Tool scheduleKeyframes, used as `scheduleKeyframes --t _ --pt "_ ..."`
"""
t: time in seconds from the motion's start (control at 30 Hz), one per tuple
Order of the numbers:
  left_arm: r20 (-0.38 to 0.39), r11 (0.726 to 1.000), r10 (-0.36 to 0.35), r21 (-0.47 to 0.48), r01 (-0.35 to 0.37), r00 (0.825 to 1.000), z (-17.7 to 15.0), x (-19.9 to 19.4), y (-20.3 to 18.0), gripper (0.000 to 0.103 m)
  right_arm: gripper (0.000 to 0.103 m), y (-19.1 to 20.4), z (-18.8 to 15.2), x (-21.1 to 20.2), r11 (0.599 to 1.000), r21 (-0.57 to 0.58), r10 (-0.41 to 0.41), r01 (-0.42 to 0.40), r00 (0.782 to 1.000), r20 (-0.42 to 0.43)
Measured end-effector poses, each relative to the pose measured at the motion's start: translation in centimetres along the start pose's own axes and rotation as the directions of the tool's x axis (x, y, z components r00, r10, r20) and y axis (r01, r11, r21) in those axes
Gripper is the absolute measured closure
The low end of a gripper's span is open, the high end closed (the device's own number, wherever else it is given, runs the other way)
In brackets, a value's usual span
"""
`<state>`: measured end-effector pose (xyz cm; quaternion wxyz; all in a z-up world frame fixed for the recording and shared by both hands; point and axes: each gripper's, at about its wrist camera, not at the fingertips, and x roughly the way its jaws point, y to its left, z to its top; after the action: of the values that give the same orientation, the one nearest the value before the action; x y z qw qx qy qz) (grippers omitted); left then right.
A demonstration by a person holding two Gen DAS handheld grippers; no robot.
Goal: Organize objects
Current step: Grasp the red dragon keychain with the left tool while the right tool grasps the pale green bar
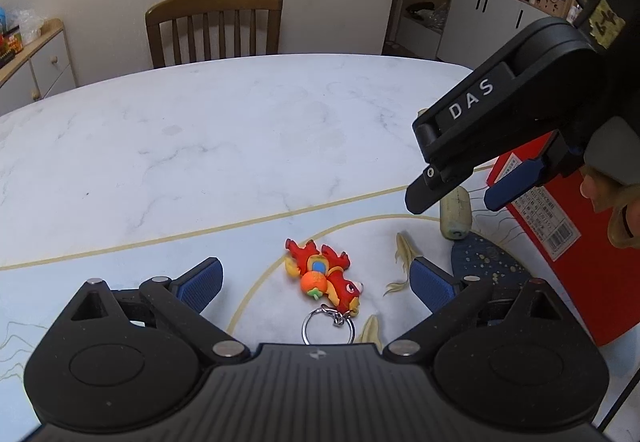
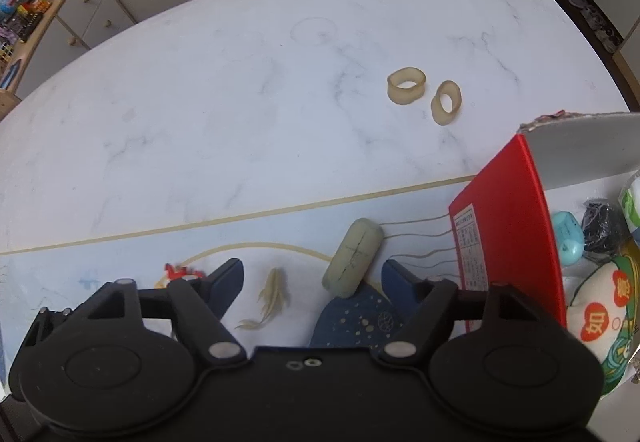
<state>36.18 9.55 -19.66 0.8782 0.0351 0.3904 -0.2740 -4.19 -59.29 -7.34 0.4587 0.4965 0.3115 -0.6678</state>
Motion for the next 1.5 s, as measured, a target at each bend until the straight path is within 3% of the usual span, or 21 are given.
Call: scheduleKeyframes --t 0.2,0.33,0.53,0.93,1.07,1.1,1.5 --pt "-0.005 1.000 0.018 0.006 -0.018 1.000 -0.2 0.5 -0.4 0.014 0.041 -0.3 0.4 0.9 1.000 0.007 -0.024 0.024 1.000 -0.017" --pt "-0.021 1.000 0.019 0.003 -0.019 1.000 -0.4 0.8 -0.5 0.031 0.045 -0.2 0.5 1.2 1.000 0.008 -0.027 0.027 0.999 -0.026" --pt "-0.011 1.000 0.026 0.001 -0.026 1.000 -0.7 0.7 -0.7 0.038 0.047 0.0 0.4 1.8 0.999 0.005 -0.045 0.045 0.998 -0.041" --pt "-0.018 0.998 0.044 0.054 -0.043 0.999 -0.2 0.3 -1.2 0.059 0.074 0.0 -0.2 2.0 0.997 0.006 -0.081 0.081 0.996 -0.027" --pt "-0.021 0.998 0.037 0.047 -0.036 0.999 -0.1 0.1 -0.9 0.062 0.076 -0.2 -0.5 1.9 0.997 0.007 -0.075 0.075 0.997 -0.017" --pt "-0.019 0.998 0.041 0.050 -0.040 0.999 -0.1 0.1 -0.9 0.068 0.077 -0.2 -0.6 1.8 0.997 0.007 -0.074 0.074 0.997 -0.015" --pt "-0.033 1.000 0.012 -0.016 -0.012 0.999 0.2 -0.6 0.0 0.068 0.080 -0.7 -1.6 -1.2 1.000 -0.020 0.000 0.000 1.000 0.021"
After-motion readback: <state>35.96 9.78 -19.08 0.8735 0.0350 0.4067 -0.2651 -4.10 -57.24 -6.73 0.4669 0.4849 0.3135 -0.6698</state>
